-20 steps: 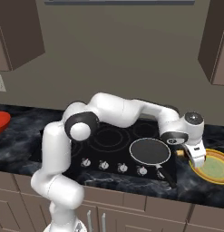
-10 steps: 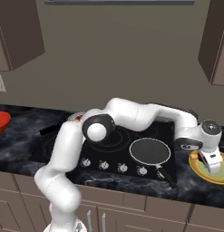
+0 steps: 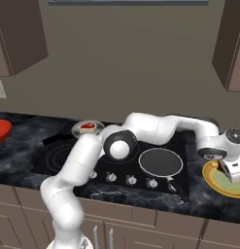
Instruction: Place one of the steaks on the plate and the other in the bowl. Then place the bowl in the fridge.
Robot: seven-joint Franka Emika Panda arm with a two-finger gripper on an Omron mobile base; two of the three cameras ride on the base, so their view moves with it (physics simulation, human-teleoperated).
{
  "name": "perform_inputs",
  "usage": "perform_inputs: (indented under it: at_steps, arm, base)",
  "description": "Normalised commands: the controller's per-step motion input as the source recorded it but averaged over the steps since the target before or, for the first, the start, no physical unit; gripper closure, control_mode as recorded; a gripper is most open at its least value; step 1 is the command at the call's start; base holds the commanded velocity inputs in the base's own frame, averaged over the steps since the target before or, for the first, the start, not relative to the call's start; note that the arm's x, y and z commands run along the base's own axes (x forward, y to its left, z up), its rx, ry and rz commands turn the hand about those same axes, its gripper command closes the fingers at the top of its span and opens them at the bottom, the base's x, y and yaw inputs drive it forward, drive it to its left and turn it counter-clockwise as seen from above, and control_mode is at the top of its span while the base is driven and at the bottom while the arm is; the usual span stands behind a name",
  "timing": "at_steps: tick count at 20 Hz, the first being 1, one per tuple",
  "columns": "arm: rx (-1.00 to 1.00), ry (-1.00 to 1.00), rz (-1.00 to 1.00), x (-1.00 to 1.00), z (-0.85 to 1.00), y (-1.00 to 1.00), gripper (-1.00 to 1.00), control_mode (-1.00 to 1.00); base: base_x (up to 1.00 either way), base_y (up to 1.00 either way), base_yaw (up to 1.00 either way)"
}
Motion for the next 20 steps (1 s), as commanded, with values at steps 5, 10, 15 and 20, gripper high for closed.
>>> perform_inputs:
  at_steps: [5,10,15,20]
  arm:
    - [0.00,0.00,0.01,-0.20,-0.18,-0.04,-1.00,-1.00]
    - [-0.04,-0.07,0.02,-0.41,0.21,0.58,-1.00,-1.00]
    - [-0.16,-0.07,0.07,-0.76,0.13,0.91,-1.00,-1.00]
    - [-0.25,-0.01,0.11,-0.44,0.46,1.00,-1.00,-1.00]
  base:
    - [0.00,0.00,0.00]
    - [0.00,0.00,0.00]
    - [0.00,0.00,0.00]
    - [0.00,0.00,0.00]
